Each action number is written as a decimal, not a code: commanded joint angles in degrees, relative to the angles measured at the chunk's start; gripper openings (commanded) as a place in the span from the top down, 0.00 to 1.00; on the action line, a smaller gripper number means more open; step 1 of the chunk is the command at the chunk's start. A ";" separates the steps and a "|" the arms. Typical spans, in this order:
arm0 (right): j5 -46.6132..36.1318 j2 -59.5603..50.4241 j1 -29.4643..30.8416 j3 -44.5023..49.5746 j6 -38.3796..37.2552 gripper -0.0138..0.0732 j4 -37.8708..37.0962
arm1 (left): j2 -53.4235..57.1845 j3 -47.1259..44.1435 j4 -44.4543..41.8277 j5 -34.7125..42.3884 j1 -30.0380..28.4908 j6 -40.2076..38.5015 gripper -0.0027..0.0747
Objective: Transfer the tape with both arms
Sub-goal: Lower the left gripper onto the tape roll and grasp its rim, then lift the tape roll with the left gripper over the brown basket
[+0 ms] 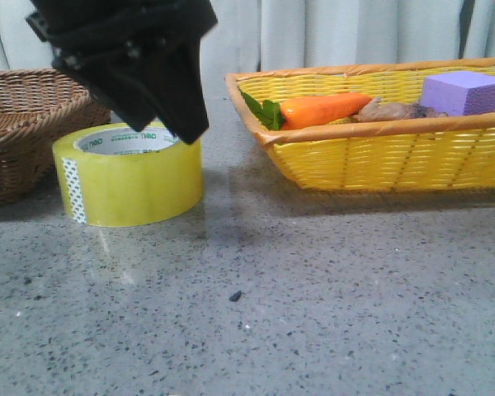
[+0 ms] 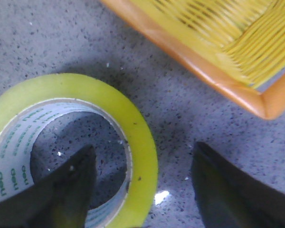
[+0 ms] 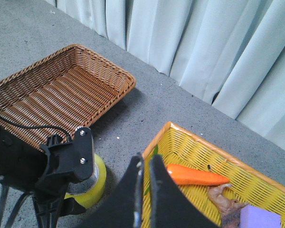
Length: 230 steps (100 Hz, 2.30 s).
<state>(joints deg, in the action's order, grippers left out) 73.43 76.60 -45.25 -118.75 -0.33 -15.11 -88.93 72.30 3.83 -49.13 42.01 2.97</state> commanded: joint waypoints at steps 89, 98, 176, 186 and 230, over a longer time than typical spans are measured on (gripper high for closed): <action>1.31 -1.54 0.23 -1.48 0.00 0.93 -1.76 | -3.44 2.92 2.41 1.78 0.32 0.44 0.92; 1.31 -1.54 0.23 -1.48 0.00 0.93 -1.76 | -3.44 2.92 2.39 1.54 0.32 0.44 0.93; 1.43 -1.54 0.23 -1.48 0.00 0.93 -1.76 | -1.02 20.53 -4.94 -10.34 -1.49 -1.12 0.99; 1.32 -1.54 0.23 -1.48 0.00 0.93 -1.76 | 1.35 21.38 -6.72 -11.85 -4.11 -2.19 0.99; 1.22 -1.54 0.23 -1.48 0.00 0.93 -1.76 | 3.91 16.70 -7.96 -14.66 -21.97 -2.19 0.99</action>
<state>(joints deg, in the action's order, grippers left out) 73.64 76.60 -45.25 -118.75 -0.44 -15.28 -87.26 89.06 -3.75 -66.63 22.11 1.35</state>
